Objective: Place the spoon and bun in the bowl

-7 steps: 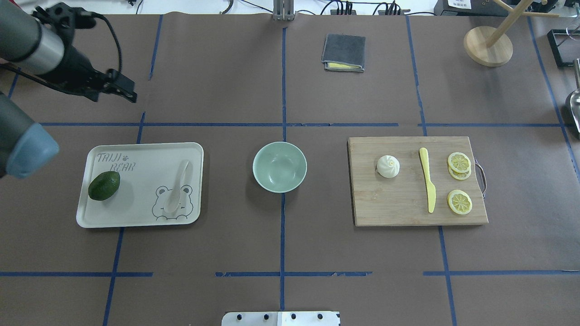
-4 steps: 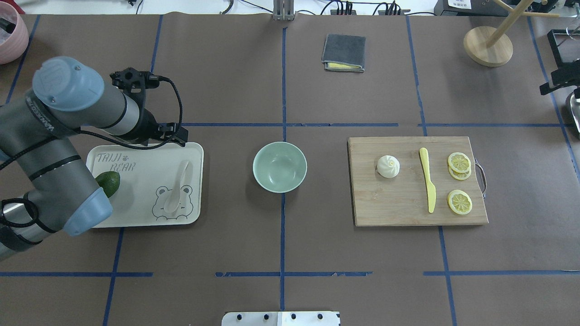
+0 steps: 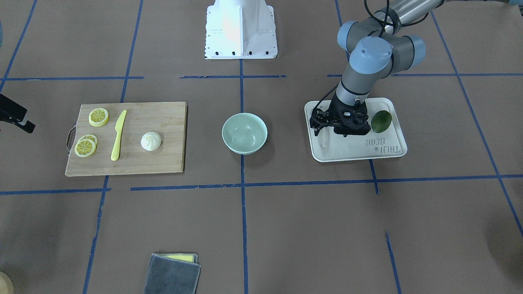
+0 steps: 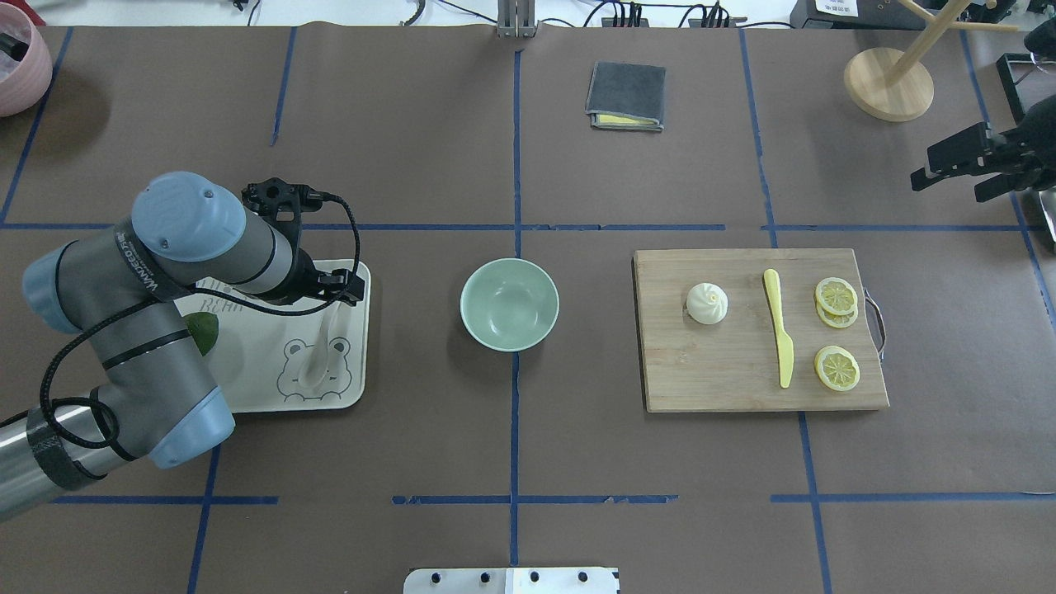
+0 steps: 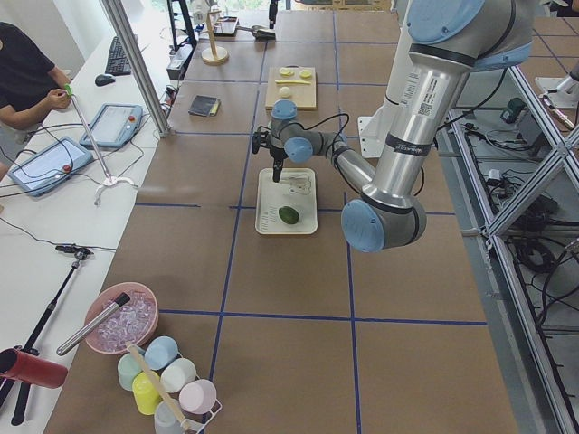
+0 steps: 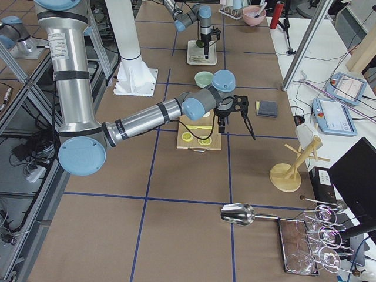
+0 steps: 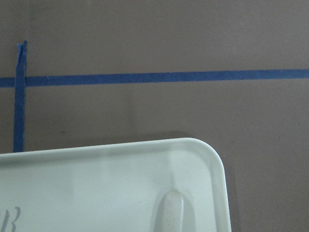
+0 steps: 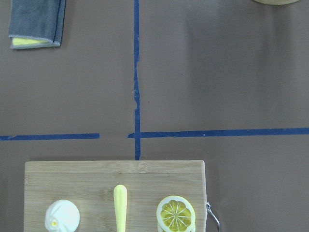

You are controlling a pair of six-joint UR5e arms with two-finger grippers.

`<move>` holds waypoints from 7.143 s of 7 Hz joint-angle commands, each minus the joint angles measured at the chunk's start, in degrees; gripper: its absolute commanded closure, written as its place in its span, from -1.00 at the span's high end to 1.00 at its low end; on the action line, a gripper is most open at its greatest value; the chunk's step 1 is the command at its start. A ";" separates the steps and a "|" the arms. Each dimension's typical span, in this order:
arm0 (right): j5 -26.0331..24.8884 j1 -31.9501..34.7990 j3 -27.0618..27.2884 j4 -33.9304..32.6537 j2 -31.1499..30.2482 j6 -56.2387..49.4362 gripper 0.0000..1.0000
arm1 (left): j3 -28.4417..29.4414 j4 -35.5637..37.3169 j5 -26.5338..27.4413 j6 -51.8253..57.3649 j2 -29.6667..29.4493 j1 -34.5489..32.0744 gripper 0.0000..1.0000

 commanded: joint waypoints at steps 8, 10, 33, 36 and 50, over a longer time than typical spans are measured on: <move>-5.78 -10.93 3.54 -0.01 1.83 8.98 1.00 | 1.49 -0.64 0.19 -0.81 0.68 2.22 0.55; -6.31 -11.47 3.89 -0.01 1.83 9.17 1.00 | 0.97 -0.38 0.19 -0.98 0.50 2.22 0.01; -26.81 -30.39 -5.95 -0.71 13.61 19.80 -1.00 | 7.98 -7.55 1.74 -37.96 -19.26 1.33 -1.00; -22.92 -27.29 -4.98 -0.71 14.66 19.80 -1.00 | 11.16 -12.68 3.44 -37.82 -19.10 2.22 -1.00; -37.42 -41.53 -15.71 -0.19 38.57 28.15 1.00 | -7.65 16.94 -0.07 34.11 0.49 -29.82 1.00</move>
